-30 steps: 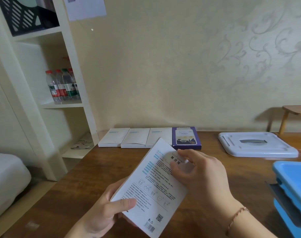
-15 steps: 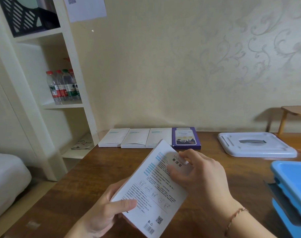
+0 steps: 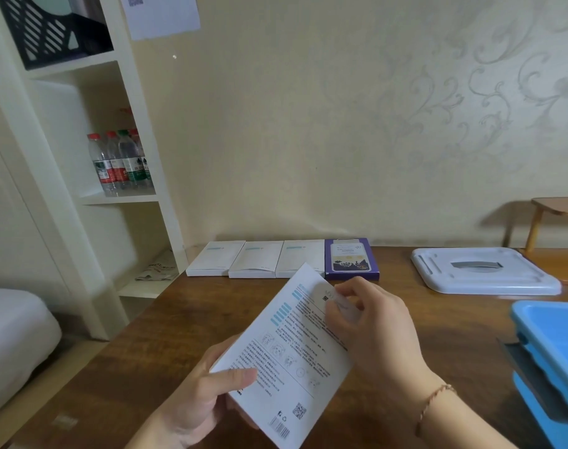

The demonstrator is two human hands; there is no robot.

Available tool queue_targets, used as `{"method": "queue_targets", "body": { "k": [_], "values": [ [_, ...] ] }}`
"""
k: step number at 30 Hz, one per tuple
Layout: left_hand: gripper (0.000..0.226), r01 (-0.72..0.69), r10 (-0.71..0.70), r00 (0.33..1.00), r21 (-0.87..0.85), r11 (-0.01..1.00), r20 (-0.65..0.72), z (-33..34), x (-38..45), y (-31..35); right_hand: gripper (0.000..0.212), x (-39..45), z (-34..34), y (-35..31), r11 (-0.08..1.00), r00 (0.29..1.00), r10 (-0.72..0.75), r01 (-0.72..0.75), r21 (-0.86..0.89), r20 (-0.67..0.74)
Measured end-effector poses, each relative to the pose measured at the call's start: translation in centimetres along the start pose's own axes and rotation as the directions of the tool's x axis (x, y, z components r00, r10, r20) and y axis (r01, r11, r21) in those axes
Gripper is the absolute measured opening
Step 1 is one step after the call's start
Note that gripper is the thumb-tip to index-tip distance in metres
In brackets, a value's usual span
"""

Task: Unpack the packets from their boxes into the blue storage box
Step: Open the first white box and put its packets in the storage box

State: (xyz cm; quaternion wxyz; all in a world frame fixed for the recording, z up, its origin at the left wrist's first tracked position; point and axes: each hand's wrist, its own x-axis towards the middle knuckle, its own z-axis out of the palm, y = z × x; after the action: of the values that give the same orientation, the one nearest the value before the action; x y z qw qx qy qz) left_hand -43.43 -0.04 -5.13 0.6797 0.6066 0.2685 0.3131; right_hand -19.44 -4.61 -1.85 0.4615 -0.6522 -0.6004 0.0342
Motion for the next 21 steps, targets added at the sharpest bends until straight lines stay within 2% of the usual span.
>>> {"method": "queue_targets", "body": {
  "k": [2,5,8,11,14,19,21],
  "values": [
    [0.053,0.004,-0.005,1.0,-0.026,1.0,-0.02,0.0,0.1,-0.2,0.017,0.3,0.2,-0.2,0.996,0.999,0.016,-0.013,0.086,-0.039],
    [0.056,0.003,-0.004,0.999,-0.041,0.999,-0.045,0.0,0.2,-0.2,0.033,0.6,0.3,-0.8,0.991,0.997,0.01,0.0,0.136,-0.071],
    [0.058,-0.007,0.005,0.999,-0.046,0.999,-0.048,0.1,0.2,0.0,0.037,0.7,0.3,-1.0,0.984,0.995,0.028,-0.012,0.18,-0.091],
    [0.06,-0.019,0.017,0.998,-0.045,0.999,-0.059,0.3,0.0,0.2,0.031,0.8,0.2,-0.9,0.953,0.997,0.044,-0.025,0.303,-0.057],
    [0.061,-0.028,0.026,0.998,-0.044,0.999,-0.061,0.4,-0.2,0.4,0.02,0.8,0.1,-1.0,0.937,0.998,0.012,0.008,0.35,-0.054],
    [0.049,-0.043,0.041,0.997,-0.022,0.999,-0.069,0.1,-0.4,0.3,0.01,0.8,-0.2,-0.8,0.912,1.0,-0.015,0.005,0.411,0.02],
    [0.048,-0.04,0.038,0.996,-0.026,0.999,-0.082,0.0,-0.4,0.2,0.016,0.8,-0.3,-0.5,0.911,0.996,-0.071,0.045,0.409,0.05]
  ]
}}
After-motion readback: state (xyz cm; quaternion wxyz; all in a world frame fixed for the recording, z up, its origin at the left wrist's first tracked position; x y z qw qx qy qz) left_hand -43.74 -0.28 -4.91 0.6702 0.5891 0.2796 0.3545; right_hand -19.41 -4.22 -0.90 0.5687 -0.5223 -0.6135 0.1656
